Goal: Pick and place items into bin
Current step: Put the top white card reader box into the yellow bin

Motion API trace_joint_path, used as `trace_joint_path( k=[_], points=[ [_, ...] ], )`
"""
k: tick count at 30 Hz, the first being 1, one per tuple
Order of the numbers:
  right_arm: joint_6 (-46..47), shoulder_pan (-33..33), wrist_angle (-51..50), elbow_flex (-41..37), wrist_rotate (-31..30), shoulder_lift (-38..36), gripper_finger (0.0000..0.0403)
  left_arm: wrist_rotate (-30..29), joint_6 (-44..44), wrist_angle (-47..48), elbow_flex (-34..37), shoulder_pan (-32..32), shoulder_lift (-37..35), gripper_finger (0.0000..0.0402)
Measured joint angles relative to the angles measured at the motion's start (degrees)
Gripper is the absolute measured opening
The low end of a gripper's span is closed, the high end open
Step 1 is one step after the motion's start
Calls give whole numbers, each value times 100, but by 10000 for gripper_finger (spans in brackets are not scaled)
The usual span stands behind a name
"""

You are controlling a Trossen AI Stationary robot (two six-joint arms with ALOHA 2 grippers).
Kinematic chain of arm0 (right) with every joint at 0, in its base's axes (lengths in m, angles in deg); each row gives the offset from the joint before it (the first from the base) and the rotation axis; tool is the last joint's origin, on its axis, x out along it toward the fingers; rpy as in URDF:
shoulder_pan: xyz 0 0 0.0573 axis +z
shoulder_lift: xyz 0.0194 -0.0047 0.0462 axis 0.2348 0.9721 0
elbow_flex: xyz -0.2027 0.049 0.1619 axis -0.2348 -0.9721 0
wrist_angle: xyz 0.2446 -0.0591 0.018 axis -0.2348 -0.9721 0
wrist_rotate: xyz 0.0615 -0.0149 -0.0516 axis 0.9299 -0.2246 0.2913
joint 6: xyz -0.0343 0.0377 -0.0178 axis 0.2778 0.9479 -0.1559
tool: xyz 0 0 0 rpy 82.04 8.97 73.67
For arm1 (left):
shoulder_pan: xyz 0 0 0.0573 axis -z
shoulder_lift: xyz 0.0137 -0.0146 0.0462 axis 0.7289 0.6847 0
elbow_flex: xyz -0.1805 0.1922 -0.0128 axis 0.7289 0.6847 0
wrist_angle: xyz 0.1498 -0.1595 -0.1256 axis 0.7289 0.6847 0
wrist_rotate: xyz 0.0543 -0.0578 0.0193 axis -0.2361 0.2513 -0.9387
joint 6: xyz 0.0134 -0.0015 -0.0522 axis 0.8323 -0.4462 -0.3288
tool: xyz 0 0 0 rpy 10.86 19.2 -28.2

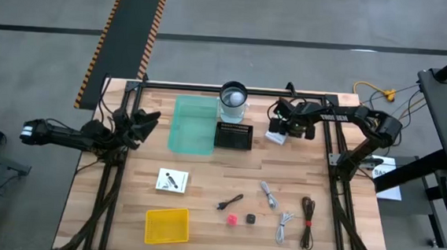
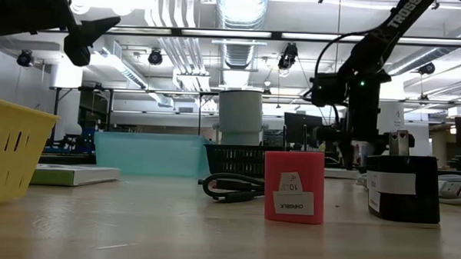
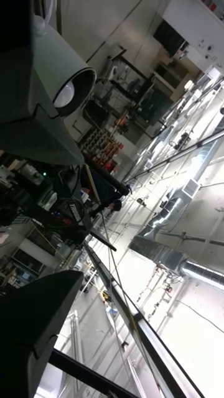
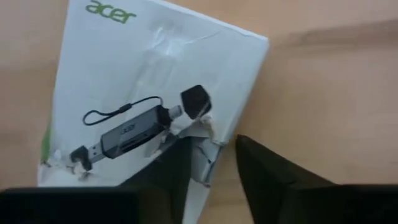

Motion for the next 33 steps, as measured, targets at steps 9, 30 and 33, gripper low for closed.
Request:
trace_joint_path(
  k=[9,30,33],
  points=[
    [-504,2,-377,0,324,-2,12,-1,-4,0,48,0,0,274],
    [-918,388,-726,-59,165,-2316,9,1,-32,0,43,2,-17,274],
    [-912,675,-592,-48,-170,-2820,8,1,-155,-4,43,2,5,274]
  ],
)
